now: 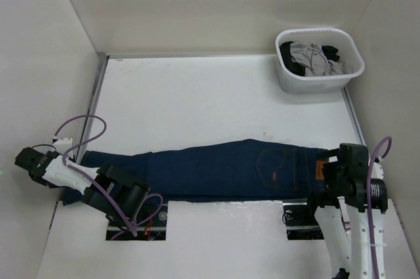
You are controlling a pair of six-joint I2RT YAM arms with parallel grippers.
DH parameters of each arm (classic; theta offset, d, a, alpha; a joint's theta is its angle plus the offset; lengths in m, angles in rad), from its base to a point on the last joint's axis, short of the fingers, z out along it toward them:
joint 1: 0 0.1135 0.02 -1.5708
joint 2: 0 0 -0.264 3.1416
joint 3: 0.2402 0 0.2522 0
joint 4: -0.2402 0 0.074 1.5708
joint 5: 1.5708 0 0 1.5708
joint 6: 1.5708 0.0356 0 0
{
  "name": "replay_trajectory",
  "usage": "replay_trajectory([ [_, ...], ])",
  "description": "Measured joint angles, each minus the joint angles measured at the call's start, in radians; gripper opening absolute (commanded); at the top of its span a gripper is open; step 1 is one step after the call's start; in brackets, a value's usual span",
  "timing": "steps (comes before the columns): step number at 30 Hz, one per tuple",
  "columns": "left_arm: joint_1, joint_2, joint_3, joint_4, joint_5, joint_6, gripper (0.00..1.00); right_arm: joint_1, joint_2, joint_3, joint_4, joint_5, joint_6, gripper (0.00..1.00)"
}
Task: Fold and stack the trousers
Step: Fold the trousers
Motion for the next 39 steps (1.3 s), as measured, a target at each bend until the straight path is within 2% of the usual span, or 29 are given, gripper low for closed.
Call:
replay_trajectory([
  [4, -0.003, 0.010, 0.002, 0.019, -0.013, 0.004, 0.44, 0.065, 0.069, 0.053, 0.000, -0.003, -0.004, 1.00],
  [7, -0.002, 0.013, 0.032, 0.007, -0.006, -0.001, 0.47, 0.145, 0.087, 0.096, 0.000, -0.002, -0.023, 1.00],
  [11, -0.051, 0.019, 0.144, -0.049, 0.028, -0.027, 0.53, 0.370, 0.168, 0.083, 0.052, -0.002, -0.033, 1.00],
  [15, -0.265, 0.026, 0.193, -0.073, 0.041, -0.040, 0.53, 0.597, 0.353, -0.013, 0.240, -0.022, -0.016, 1.00],
  [18, -0.500, 0.029, 0.143, -0.079, 0.022, -0.038, 0.56, 0.696, 0.483, -0.134, 0.395, -0.052, 0.084, 1.00],
  [21, -0.730, 0.029, 0.054, -0.068, -0.006, -0.027, 0.58, 0.752, 0.527, -0.247, 0.464, -0.064, 0.221, 1.00],
  [23, -0.839, 0.042, 0.008, -0.056, -0.039, -0.016, 0.51, 0.766, 0.570, -0.285, 0.492, -0.065, 0.300, 1.00],
  [25, -0.907, 0.091, -0.003, -0.044, -0.079, -0.008, 0.53, 0.767, 0.645, -0.270, 0.518, -0.064, 0.326, 1.00],
  [31, -0.937, 0.241, 0.023, 0.019, -0.167, -0.006, 0.53, 0.703, 0.964, -0.109, 0.485, -0.127, 0.212, 1.00],
  [34, -0.968, 0.269, 0.065, 0.043, -0.183, -0.007, 0.54, 0.646, 1.054, -0.038, 0.511, -0.166, 0.151, 1.00],
  [39, -1.081, 0.296, 0.163, 0.105, -0.198, -0.032, 0.55, 0.529, 1.202, 0.118, 0.536, -0.178, 0.047, 1.00],
])
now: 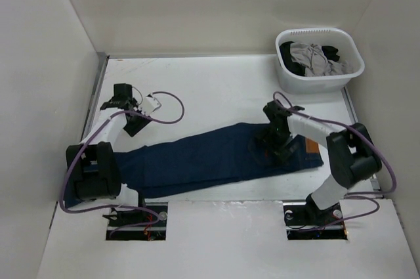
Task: Fold and stack the trousers
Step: Fold the trousers
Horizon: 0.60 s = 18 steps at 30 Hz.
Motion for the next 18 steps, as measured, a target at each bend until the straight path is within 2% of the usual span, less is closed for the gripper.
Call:
replay_trajectory([
  [4, -0.084, 0.058, 0.088, 0.032, -0.016, -0.037, 0.55, -0.082, 0.142, 0.188, 0.053, 0.038, -0.095, 1.00],
  [8, -0.106, 0.110, 0.136, 0.041, -0.034, -0.055, 0.55, -0.133, 0.199, 0.282, 0.156, 0.076, -0.156, 1.00],
  [13, -0.029, 0.150, 0.172, 0.037, -0.063, -0.055, 0.55, -0.226, 0.188, 0.290, 0.189, 0.117, -0.217, 1.00],
  [18, 0.117, 0.151, 0.204, 0.023, -0.080, -0.055, 0.55, -0.410, 0.116, 0.214, 0.197, 0.139, -0.285, 1.00],
])
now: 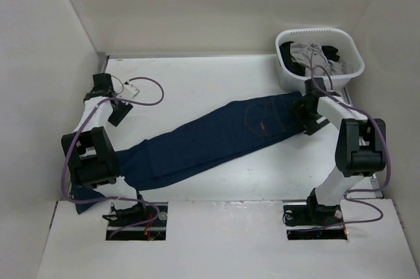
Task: Fold and stack the trousers
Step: Fold the trousers
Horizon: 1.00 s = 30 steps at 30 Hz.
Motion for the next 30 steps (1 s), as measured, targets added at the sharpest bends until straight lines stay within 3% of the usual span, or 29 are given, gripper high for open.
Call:
replay_trajectory([
  [4, 0.126, 0.000, 0.006, -0.042, 0.000, 0.012, 0.56, -0.097, -0.040, -0.047, 0.001, 0.004, -0.064, 1.00],
  [11, 0.338, -0.002, -0.012, -0.125, 0.000, 0.051, 0.57, -0.111, -0.157, -0.074, 0.062, -0.058, -0.158, 1.00],
  [20, 0.415, -0.068, -0.112, -0.146, 0.006, 0.058, 0.59, -0.143, -0.034, -0.124, 0.228, -0.166, -0.079, 1.00],
  [21, 0.434, -0.082, -0.116, -0.149, 0.008, 0.064, 0.59, -0.145, -0.031, -0.126, 0.238, -0.165, -0.070, 0.94],
  [22, 0.455, -0.094, -0.117, -0.151, 0.007, 0.069, 0.59, -0.146, -0.030, -0.126, 0.244, -0.166, -0.064, 0.82],
  [23, 0.481, -0.105, -0.117, -0.152, 0.007, 0.076, 0.59, -0.146, -0.027, -0.126, 0.247, -0.166, -0.059, 0.50],
  [25, 0.527, -0.116, -0.117, -0.153, 0.006, 0.092, 0.58, -0.153, -0.017, -0.135, 0.257, -0.169, -0.051, 0.08],
  [26, 0.548, -0.119, -0.117, -0.156, 0.006, 0.100, 0.58, -0.159, -0.014, -0.146, 0.264, -0.171, -0.044, 0.00],
  [30, 0.571, -0.122, -0.117, -0.181, 0.021, 0.139, 0.58, -0.220, -0.056, -0.212, 0.285, -0.196, -0.004, 0.00],
])
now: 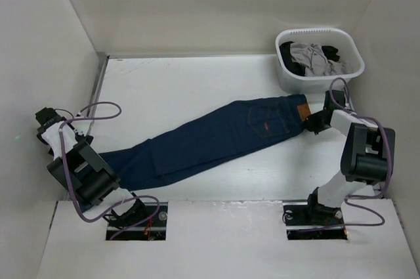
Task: Fold and stack the trousers
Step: Fold the trousers
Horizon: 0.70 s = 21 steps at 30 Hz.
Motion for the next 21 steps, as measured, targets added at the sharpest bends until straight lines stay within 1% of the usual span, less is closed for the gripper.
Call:
replay_trajectory([
  [3, -0.027, -0.003, 0.000, -0.022, 0.028, 0.025, 0.58, -0.087, -0.079, -0.055, -0.027, 0.026, -0.006, 0.00],
  [6, -0.077, -0.002, 0.000, -0.051, 0.068, 0.046, 0.57, -0.174, -0.159, -0.077, -0.067, 0.076, -0.031, 0.00],
  [8, -0.121, 0.009, 0.005, -0.081, 0.098, 0.057, 0.57, -0.203, -0.190, -0.079, -0.073, 0.101, -0.049, 0.00],
  [11, -0.179, 0.056, 0.044, -0.129, 0.139, 0.070, 0.56, -0.207, -0.202, -0.079, -0.074, 0.126, -0.073, 0.00],
  [16, -0.249, 0.183, 0.164, -0.220, 0.173, 0.080, 0.54, -0.207, -0.204, -0.079, -0.082, 0.158, -0.082, 0.00],
  [21, -0.323, 0.246, 0.231, -0.252, 0.180, 0.062, 0.54, -0.246, -0.271, -0.106, -0.092, 0.194, -0.008, 0.00],
])
